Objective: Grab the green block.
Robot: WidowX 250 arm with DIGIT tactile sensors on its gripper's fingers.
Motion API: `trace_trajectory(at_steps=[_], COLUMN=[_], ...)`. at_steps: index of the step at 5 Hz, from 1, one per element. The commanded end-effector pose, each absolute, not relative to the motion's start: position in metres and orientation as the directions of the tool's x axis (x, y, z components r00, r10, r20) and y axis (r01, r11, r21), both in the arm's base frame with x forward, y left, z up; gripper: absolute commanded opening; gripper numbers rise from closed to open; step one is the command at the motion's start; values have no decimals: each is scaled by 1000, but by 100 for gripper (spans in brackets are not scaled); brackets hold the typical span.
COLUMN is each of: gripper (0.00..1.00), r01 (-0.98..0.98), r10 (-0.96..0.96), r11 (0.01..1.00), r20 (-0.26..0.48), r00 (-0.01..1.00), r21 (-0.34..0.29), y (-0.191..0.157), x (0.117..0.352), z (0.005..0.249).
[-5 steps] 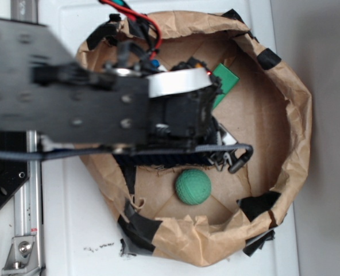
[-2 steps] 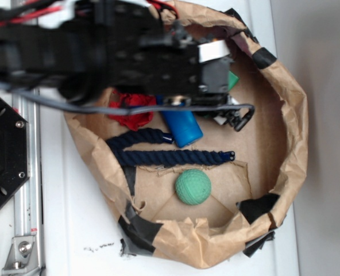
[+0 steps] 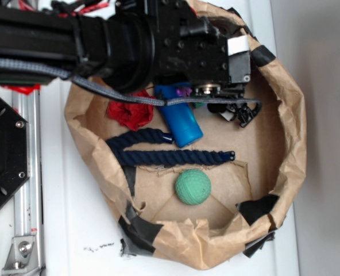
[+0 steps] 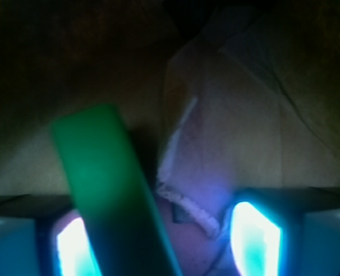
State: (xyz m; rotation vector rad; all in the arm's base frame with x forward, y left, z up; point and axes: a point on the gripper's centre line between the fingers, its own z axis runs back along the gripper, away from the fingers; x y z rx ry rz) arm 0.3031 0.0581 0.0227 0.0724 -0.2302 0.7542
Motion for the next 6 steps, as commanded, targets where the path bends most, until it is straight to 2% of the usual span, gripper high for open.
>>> trace_trajectory(at_steps=[1,2,3,4,5,6], gripper=[0,0,0,0,0,0], r01=[-637,-551,-387,-145,103,101], r10=[624,543,379,151,-108,-101], r11=[770,833,922,988,994,995], r20=[257,239,208,249,288,218], r00=[738,805,901,957,951,971], r21=[-41,-36,-6,-44,31,13], y=[65,64,59,51,23,6], x=[301,302,304,294,288,288], z=[53,57,75,125,176,193])
